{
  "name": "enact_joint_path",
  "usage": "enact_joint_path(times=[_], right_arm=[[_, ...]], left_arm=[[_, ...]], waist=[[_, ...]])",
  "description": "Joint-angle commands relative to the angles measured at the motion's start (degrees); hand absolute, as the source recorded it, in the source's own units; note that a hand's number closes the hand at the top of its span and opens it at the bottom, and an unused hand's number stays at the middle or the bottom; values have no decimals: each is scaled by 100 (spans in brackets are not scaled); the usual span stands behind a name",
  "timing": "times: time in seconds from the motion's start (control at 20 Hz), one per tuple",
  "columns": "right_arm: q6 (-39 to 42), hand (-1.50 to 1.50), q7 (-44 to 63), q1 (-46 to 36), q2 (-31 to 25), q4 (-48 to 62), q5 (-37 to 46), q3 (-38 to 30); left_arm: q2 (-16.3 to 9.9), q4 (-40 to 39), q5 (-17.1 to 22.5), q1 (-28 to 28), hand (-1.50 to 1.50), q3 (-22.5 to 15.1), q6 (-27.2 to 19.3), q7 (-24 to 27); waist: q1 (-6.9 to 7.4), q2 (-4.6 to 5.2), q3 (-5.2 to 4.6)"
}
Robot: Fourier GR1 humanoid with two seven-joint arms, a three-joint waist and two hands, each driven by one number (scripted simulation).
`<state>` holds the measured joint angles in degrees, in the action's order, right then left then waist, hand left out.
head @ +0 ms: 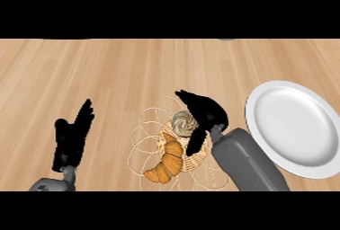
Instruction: Pick the cupcake from the placemat and place it in the plate
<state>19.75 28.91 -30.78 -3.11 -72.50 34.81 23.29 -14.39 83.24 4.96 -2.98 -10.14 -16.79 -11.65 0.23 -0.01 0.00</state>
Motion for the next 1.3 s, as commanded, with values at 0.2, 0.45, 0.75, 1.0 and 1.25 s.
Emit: enact_joint_path(times=[0.2, 0.45, 0.75, 1.0, 1.25], right_arm=[[-239, 150, -310, -53, 300, 569, 386, -64], [-165, 150, -958, 172, 129, 336, 930, -24], [-876, 150, -1384, -309, 74, 1154, 1457, -397], [-1217, 150, -666, 166, -278, -282, 1841, -408], [-1282, 150, -606, 1748, -704, -2050, 2022, -74]], left_arm=[[118, 635, -306, 161, 0, 104, 87, -504], [176, 89, -235, 250, 0, 346, 411, 32], [325, -319, -326, -82, 0, 474, 469, 171], [296, -230, -293, 144, 0, 546, 467, 290], [541, 135, -616, -52, 0, 312, 94, -347]], waist=[[18, -2, 1], [-7, -3, 0], [7, 11, -1], [-77, -18, -3], [-145, -33, 1]])
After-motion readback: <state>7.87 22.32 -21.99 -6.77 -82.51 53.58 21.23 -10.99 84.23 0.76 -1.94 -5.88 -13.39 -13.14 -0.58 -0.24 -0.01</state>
